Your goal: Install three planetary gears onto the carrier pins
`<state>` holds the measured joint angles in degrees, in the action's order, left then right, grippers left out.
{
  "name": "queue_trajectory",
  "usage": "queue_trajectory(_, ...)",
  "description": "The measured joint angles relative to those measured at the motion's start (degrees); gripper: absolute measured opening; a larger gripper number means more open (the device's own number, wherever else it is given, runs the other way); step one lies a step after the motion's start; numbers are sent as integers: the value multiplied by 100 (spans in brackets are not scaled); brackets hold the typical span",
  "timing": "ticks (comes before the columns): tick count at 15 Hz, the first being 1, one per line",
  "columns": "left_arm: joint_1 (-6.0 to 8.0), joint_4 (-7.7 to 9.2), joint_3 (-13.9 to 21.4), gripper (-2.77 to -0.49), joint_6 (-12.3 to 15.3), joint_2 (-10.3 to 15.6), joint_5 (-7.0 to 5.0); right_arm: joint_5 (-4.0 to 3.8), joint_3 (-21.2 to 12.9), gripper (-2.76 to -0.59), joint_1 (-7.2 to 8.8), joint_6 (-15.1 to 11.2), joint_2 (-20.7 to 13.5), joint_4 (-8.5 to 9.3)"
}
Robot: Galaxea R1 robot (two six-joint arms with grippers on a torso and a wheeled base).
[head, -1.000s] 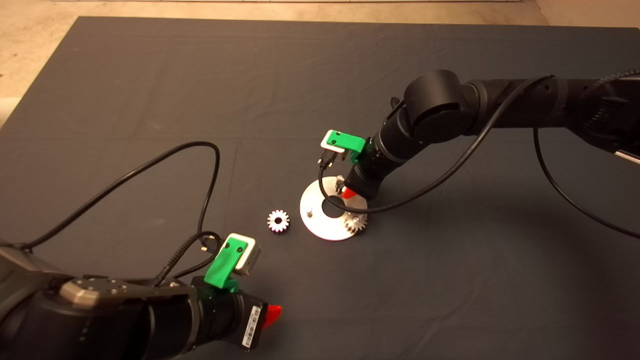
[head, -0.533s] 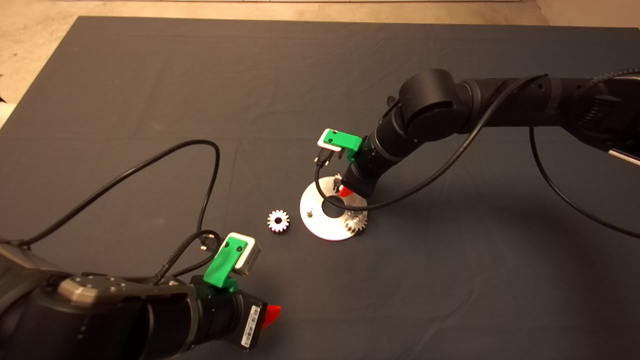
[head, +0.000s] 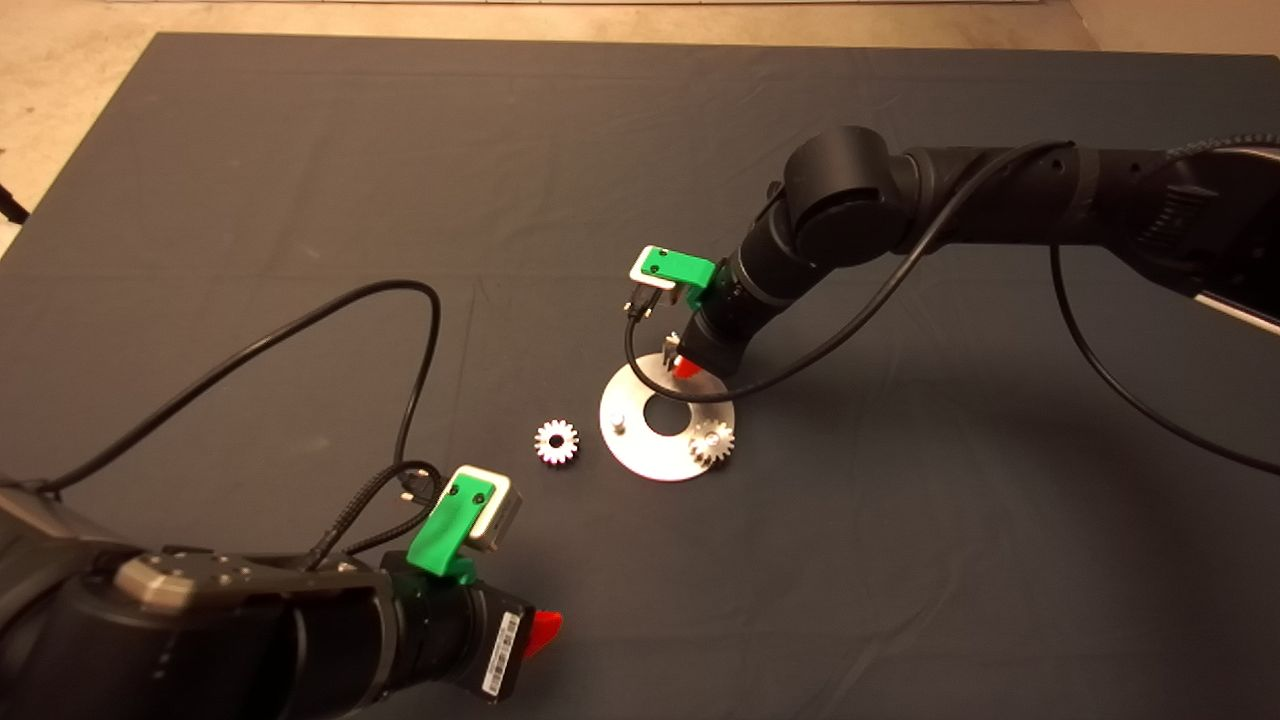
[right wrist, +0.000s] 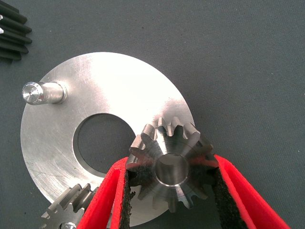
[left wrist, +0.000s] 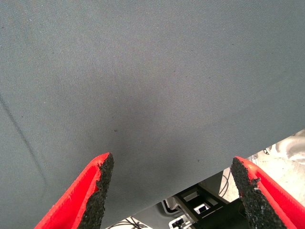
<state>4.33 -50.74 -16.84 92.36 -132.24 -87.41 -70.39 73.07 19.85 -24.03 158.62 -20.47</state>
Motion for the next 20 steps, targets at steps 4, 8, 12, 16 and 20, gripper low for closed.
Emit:
queue_trajectory(4, 0, 13, 0, -151, 0, 3, -2, 35, 66, -234, 0, 0, 53, 2)
queue_trajectory(8, 0, 14, 0, -151, 0, 2, 0, 44, 72, -234, -3, 0, 61, 0)
queue_trajectory(12, 0, 16, 2, -151, 0, 2, 0, 55, 94, -234, -1, 2, 61, 5)
queue_trajectory(16, 0, 16, 2, -151, 0, 2, 0, 52, 99, -234, -1, 70, 61, 11)
queue_trajectory(20, 0, 16, 0, -151, 0, 3, -1, 33, 99, -234, -1, 129, 61, 16)
